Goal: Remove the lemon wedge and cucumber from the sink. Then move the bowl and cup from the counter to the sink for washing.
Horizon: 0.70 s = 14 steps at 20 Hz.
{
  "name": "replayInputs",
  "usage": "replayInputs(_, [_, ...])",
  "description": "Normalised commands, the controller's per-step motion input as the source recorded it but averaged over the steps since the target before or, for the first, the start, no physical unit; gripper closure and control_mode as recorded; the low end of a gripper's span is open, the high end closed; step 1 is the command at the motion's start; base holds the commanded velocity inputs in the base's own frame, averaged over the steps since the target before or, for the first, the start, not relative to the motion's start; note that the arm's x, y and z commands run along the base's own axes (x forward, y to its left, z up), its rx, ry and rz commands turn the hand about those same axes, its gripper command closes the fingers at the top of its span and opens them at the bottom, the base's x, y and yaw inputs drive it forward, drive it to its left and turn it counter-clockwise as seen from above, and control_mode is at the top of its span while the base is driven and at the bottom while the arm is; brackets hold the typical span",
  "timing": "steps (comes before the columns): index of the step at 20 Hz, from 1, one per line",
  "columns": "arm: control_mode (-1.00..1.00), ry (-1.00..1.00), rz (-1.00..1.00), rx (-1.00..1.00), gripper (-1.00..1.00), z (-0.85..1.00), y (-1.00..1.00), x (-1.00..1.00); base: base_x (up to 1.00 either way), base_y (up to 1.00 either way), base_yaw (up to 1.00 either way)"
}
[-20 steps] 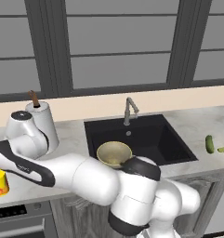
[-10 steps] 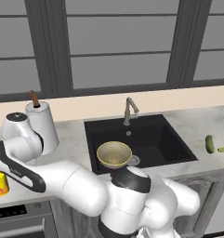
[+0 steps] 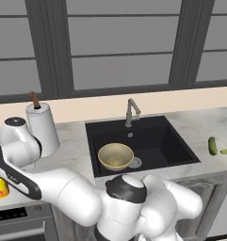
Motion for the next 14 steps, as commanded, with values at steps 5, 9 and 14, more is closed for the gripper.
replayInputs(5, [-1.0, 0.0, -0.01, 0.0, -1.0, -0.09, 0.04, 0.05, 0.0, 0.0, 0.0])
replayInputs(9, [-1.0, 0.0, -0.01, 0.0, -1.0, -0.09, 0.04, 0.05, 0.0, 0.0, 0.0])
replayInputs(14, [-1.0, 0.01, -0.01, 0.0, -1.0, -0.06, 0.07, 0.07, 0.0, 0.0, 0.0])
